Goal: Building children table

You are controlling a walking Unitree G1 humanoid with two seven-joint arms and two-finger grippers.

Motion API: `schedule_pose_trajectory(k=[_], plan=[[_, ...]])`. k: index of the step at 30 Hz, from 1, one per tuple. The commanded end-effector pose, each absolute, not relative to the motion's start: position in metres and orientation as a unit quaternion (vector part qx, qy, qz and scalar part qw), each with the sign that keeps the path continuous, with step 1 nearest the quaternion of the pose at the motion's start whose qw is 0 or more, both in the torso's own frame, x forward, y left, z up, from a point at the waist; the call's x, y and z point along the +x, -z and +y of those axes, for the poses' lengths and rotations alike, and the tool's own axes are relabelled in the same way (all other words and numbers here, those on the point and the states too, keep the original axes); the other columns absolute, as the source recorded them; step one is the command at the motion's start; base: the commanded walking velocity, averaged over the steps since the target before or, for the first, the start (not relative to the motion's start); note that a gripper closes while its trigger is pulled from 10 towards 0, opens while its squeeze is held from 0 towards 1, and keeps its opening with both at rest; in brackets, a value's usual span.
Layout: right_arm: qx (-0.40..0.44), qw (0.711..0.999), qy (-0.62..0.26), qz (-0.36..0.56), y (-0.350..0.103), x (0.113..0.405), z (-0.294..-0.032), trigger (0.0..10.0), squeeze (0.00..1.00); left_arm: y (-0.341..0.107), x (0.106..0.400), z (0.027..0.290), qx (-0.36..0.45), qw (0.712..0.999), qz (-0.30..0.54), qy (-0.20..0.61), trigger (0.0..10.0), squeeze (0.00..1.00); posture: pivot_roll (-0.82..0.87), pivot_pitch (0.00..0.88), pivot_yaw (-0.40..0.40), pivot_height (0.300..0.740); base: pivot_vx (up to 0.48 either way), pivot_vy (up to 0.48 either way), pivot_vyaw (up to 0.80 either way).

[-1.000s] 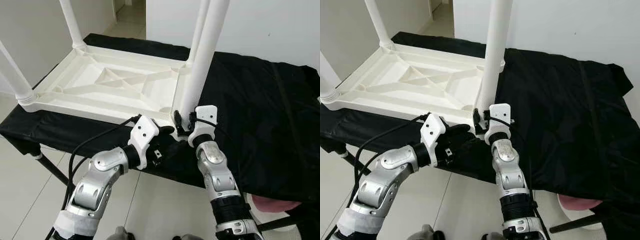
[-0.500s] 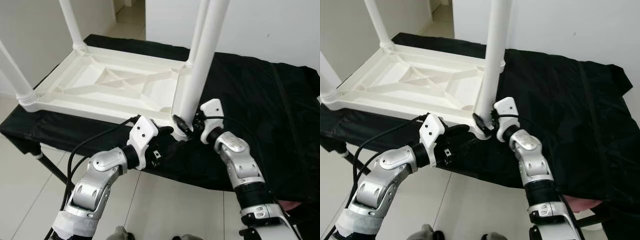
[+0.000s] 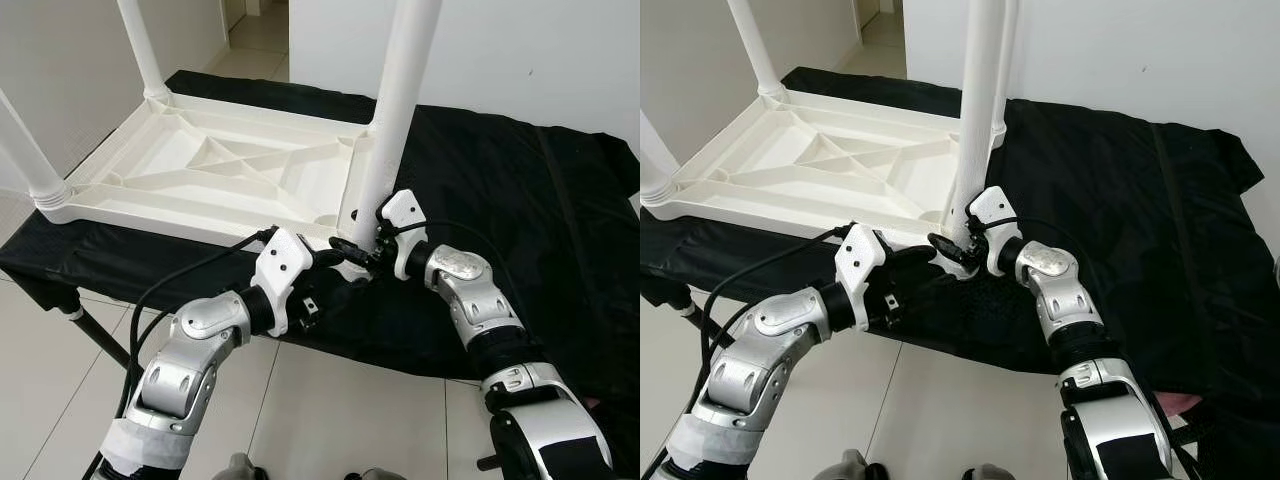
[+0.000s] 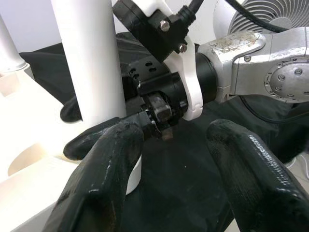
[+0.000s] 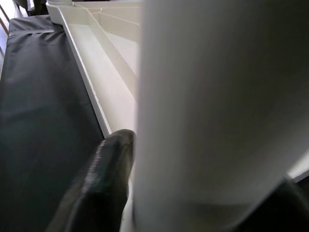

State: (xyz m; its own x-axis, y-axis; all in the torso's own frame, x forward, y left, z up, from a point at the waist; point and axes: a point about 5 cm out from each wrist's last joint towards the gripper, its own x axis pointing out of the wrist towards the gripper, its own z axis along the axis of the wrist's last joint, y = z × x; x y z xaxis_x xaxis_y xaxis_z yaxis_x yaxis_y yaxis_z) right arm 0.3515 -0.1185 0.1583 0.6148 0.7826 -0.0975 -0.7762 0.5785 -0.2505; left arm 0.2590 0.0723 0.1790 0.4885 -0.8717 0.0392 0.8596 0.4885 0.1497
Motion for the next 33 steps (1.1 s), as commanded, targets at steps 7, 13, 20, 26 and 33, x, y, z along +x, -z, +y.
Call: schedule_pose_trajectory(k=[7, 13, 20, 26, 33], plan=[[-0.127, 0.879, -0.460, 0.026, -0.135, 0.347, -0.124, 0.0, 0.00, -0.179, 0.257, 0.072, 0.051, 0.872, -0.052, 0.485, 10.0, 0.00, -0.03, 0.053, 0.009, 0.740, 0.000, 0.000, 0.00], [-0.109, 0.898, -0.425, 0.022, -0.132, 0.345, -0.128, 4.2, 0.00, -0.178, 0.257, 0.071, 0.050, 0.870, -0.052, 0.488, 10.0, 0.00, -0.04, 0.053, 0.004, 0.740, 0.000, 0.000, 0.00], [-0.029, 0.967, -0.253, -0.018, -0.142, 0.334, -0.119, 10.0, 0.00, -0.178, 0.257, 0.066, 0.045, 0.866, -0.055, 0.494, 10.0, 0.00, -0.06, 0.048, -0.008, 0.740, 0.000, 0.000, 0.00], [-0.019, 0.991, -0.126, -0.041, -0.149, 0.327, -0.121, 10.0, 0.00, -0.177, 0.256, 0.065, 0.044, 0.866, -0.054, 0.495, 10.0, 0.00, -0.07, 0.045, -0.015, 0.740, 0.000, 0.000, 0.00], [0.013, 0.997, -0.052, -0.055, -0.153, 0.311, -0.099, 10.0, 0.00, -0.176, 0.257, 0.062, 0.042, 0.864, -0.054, 0.499, 10.0, 0.00, -0.08, 0.034, -0.011, 0.740, 0.000, 0.000, 0.00]])
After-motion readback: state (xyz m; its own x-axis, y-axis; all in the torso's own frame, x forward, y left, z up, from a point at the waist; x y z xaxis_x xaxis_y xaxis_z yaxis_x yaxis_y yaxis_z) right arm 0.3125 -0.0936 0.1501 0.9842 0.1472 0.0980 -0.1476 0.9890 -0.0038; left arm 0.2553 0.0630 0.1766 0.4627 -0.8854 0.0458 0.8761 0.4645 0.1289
